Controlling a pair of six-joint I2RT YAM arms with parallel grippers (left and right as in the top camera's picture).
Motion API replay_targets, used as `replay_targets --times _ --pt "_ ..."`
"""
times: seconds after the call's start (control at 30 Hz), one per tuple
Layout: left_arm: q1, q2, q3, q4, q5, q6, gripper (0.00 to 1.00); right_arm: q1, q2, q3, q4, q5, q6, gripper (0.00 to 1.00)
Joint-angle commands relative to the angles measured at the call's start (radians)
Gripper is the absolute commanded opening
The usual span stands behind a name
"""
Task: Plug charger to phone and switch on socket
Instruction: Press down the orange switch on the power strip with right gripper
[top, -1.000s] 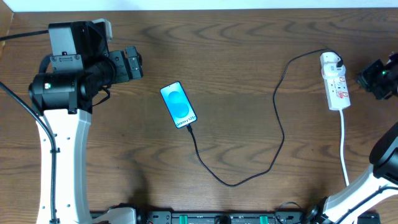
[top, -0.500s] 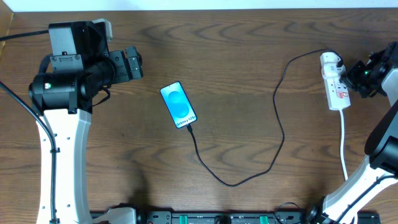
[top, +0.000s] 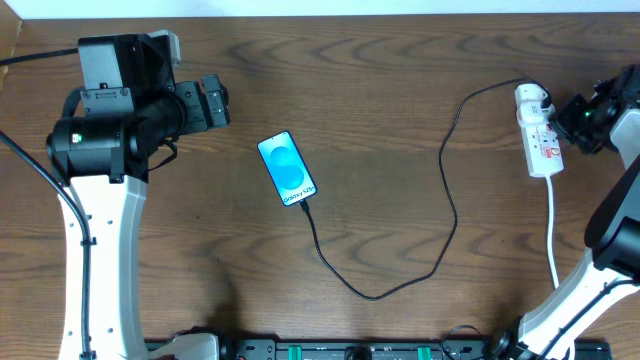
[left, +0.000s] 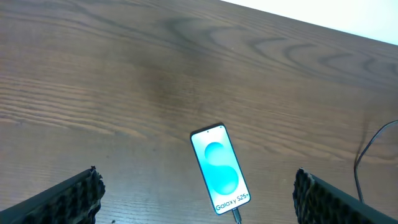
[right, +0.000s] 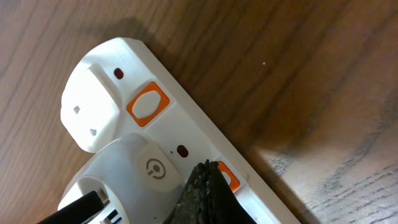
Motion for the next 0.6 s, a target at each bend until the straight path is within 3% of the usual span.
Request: replay_targets --times 0.0,0.3,0.57 --pt "-0.002 -0.014 -0.005 -0.003 -0.006 -0.005 0.98 0.092 0.023 -0.027 -0.021 -0.097 0.056 0.01" --pt "-0.002 -0.014 -0.005 -0.003 -0.006 -0.005 0.98 0.149 0.023 -0.038 -0.034 -0.102 0.199 0.01" --pt "-0.002 -0.014 -0.005 -0.003 -0.006 -0.005 0.98 0.152 0.023 -0.038 -0.038 -0.13 0.226 0.01"
